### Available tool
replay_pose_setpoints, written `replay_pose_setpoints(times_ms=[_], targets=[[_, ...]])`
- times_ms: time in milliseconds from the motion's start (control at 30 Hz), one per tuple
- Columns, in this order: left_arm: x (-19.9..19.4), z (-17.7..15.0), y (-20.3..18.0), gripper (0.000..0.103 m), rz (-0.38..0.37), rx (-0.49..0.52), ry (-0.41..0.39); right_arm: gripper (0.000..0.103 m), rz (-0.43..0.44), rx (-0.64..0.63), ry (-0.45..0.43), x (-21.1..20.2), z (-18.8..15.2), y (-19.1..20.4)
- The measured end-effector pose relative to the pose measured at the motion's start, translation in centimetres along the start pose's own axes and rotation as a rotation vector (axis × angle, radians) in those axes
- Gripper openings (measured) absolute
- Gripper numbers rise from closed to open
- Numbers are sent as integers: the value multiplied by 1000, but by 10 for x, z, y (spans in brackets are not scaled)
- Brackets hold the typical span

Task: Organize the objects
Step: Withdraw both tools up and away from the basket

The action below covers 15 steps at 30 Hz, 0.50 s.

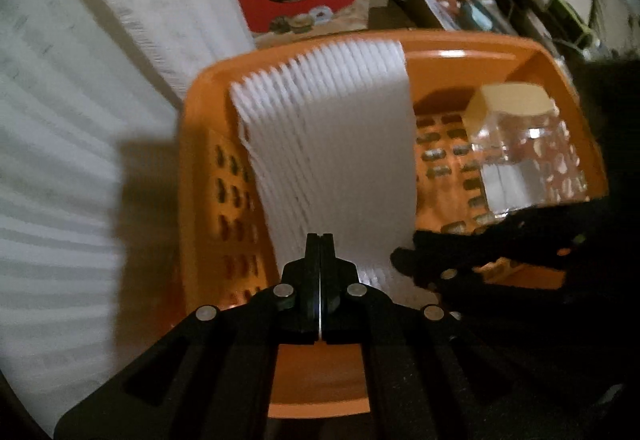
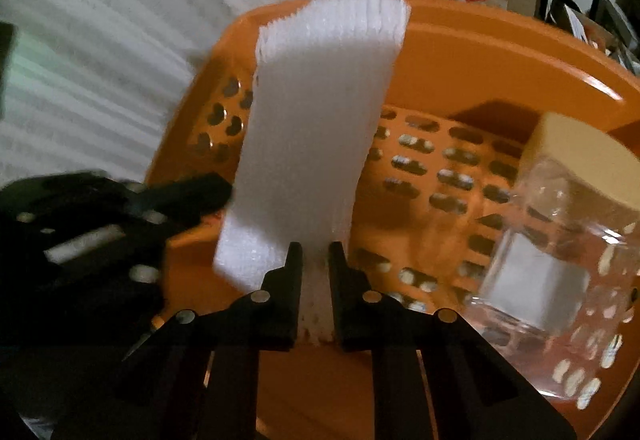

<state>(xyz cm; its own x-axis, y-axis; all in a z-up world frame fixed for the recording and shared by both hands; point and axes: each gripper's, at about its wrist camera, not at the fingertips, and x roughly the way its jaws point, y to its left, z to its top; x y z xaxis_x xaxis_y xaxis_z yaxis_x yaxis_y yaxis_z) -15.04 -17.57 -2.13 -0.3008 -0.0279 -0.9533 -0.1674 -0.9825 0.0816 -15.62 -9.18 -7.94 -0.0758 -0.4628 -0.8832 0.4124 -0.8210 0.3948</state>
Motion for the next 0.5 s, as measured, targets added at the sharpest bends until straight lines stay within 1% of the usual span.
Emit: replay_pose_setpoints(times_ms=[100, 133, 200, 233, 267, 300, 333, 367, 433, 500], targets=[[2, 1, 10, 0, -3, -24, -5, 10, 14, 31, -4, 4, 1, -3], [5, 0, 12, 0, -6, -33, -3, 10, -1, 24, -5, 3, 0, -3], [12, -2, 14, 0, -18, -52, -4, 11, -60, -9, -17, -4, -2, -3], [15, -4, 14, 1, -28, -61, -7, 14, -80, -26, -18, -7, -3, -2], [19, -5, 14, 1, -40, -71, -9, 16, -86, -40, -15, -10, -4, -1], [22, -7, 13, 1, -51, -81, -8, 22, -78, -59, -14, -14, -5, 0], [25, -7, 13, 3, -59, -90, -6, 31, -67, -72, -23, -19, -6, 0], [29, -6, 13, 4, -64, -96, -4, 34, -69, -84, -38, -26, -7, 0], [34, -5, 9, 6, -57, -96, -4, 34, -83, -107, -71, -39, -9, -1], [39, -5, 8, 12, -38, -88, 6, 35, -64, -110, -96, -54, -10, -5]])
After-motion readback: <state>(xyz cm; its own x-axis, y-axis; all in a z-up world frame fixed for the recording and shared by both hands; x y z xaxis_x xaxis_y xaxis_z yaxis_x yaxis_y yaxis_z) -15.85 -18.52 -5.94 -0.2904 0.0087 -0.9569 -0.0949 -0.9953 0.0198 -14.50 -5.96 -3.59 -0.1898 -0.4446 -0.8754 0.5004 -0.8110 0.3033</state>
